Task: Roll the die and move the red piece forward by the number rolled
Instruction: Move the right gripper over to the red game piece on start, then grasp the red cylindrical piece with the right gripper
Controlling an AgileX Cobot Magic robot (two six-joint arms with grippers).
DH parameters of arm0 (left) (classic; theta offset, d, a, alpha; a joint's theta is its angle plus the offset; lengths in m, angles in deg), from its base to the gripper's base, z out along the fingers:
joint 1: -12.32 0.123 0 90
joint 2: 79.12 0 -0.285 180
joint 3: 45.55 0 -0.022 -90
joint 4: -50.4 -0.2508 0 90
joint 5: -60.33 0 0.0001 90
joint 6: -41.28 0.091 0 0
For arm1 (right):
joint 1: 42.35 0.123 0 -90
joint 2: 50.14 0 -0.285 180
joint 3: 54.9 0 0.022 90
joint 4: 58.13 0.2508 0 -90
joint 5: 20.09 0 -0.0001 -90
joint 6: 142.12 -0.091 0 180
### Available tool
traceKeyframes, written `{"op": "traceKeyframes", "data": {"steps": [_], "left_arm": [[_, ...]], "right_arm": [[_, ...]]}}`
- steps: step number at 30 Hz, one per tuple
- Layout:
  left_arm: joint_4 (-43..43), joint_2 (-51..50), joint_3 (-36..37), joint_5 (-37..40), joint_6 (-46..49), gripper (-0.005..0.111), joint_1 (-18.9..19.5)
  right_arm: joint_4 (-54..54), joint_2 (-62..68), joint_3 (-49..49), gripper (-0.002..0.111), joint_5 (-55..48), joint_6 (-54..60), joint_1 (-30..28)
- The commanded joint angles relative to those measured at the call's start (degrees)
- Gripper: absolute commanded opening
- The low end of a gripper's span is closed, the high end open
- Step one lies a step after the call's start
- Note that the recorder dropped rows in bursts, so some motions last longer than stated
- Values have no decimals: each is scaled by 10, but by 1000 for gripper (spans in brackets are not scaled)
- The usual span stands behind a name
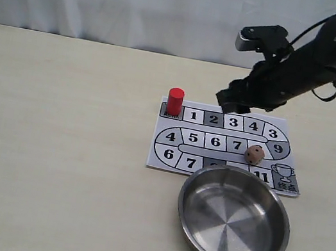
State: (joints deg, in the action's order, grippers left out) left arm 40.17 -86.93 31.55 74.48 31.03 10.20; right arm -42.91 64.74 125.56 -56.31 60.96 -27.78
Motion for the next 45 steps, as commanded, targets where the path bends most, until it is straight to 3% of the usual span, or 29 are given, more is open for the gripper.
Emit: {"op": "traceKeyframes", "data": {"steps": [1, 7, 15, 22, 45], "left_arm": [[2, 0, 1, -7, -2, 0, -5], [2, 0, 1, -7, -2, 0, -5], [2, 0, 1, -7, -2, 0, -5], [2, 0, 1, -7, -2, 0, -5], [2, 0, 1, -7, -2, 0, -5]], "right_arm": [[6, 35, 41, 66, 37, -50, 34], [35, 130, 160, 66, -3, -66, 48], [30, 212, 254, 72, 31, -43, 69], [34, 253, 261, 72, 113, -43, 69], [31, 294, 261, 72, 154, -27, 89]]}}
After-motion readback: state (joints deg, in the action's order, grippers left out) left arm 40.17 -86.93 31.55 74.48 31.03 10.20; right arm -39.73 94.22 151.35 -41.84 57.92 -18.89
